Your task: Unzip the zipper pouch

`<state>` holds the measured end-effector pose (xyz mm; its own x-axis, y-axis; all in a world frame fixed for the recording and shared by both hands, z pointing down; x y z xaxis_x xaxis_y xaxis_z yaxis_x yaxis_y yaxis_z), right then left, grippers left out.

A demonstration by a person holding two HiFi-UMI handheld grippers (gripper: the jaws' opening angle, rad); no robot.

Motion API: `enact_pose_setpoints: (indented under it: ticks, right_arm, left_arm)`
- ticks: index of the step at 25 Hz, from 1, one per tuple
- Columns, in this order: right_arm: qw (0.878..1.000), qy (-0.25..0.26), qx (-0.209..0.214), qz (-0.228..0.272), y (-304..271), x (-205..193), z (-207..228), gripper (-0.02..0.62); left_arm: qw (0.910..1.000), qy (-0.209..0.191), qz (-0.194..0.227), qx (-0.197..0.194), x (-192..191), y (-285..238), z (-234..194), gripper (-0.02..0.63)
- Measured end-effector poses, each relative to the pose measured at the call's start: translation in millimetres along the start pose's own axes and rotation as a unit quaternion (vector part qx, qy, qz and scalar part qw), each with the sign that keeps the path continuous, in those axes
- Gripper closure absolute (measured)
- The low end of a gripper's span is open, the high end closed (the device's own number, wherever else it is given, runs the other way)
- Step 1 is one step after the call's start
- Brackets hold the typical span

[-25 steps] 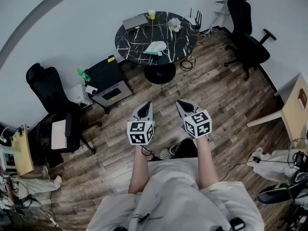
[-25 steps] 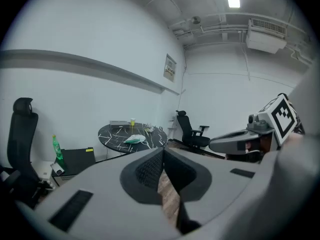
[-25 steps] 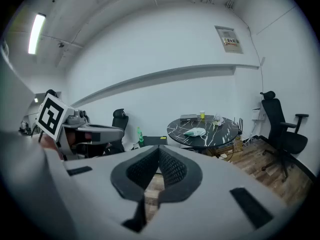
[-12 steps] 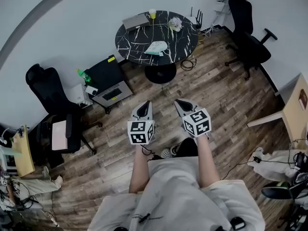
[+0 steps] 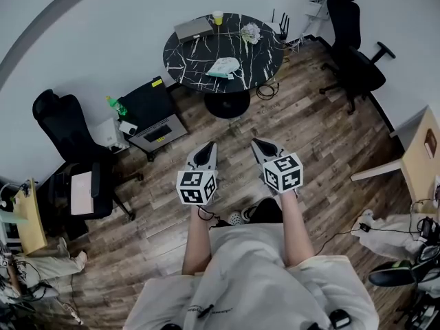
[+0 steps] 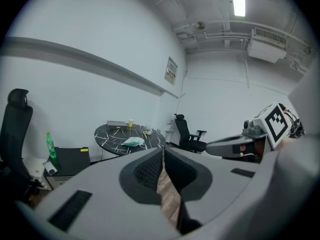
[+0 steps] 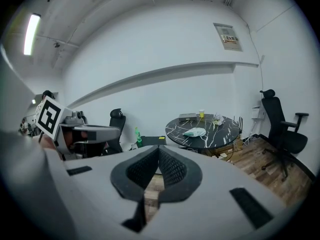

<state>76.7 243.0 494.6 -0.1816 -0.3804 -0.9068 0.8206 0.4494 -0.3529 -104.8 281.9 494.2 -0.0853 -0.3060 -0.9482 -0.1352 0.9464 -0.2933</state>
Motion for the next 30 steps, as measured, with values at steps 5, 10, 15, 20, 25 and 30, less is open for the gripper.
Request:
enact_pose_setpoints:
  ticks: [5, 10, 15, 20, 25, 30]
  right_arm:
    - [0.999, 0.0, 0.04, -0.013, -10, -1, -7, 0.445]
    - [0.999, -0.016, 0.036, 0.001, -13, 0, -6, 0.379]
    - [0.992, -0.086, 0.054, 0.073, -10, 2, -3, 0.333]
    - [0.995, -0.079, 0.043, 0.052, -18, -5, 7, 0.32]
    - [0.994, -0.075, 0.066, 0.046, -38, -3, 18, 0.308]
    - [0.995, -0.048, 0.08, 0.038, -71, 16, 40, 0.307]
  left_arm:
    - [1.0, -0.004, -0.002, -0.002, 1, -3, -10, 0.454]
    - [0.9998, 0.007, 0.001, 0.016, 2, -2, -22, 0.413]
    - [0.9987, 0.05, 0.0, 0.013, -4, 2, -33, 0.394]
    - [0.9971, 0.061, -0.007, 0.045, -13, -1, -46, 0.379]
    - [0.995, 0.069, -0.012, 0.071, -13, -13, -65, 0.379]
    - [0.996, 0.056, -0.018, 0.068, -4, -46, -76, 0.379]
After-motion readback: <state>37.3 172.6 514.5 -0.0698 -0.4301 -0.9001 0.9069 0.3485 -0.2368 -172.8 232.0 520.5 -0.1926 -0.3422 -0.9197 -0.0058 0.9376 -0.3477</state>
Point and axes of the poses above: the fingertips, and each gripper's own axes: y backward along the fingers, z to its right, x out of its top, the point moved 6 cm from there along y, backward along the fingers, and after that the axes turned 11 degrees about x, right-handed, at the moved point
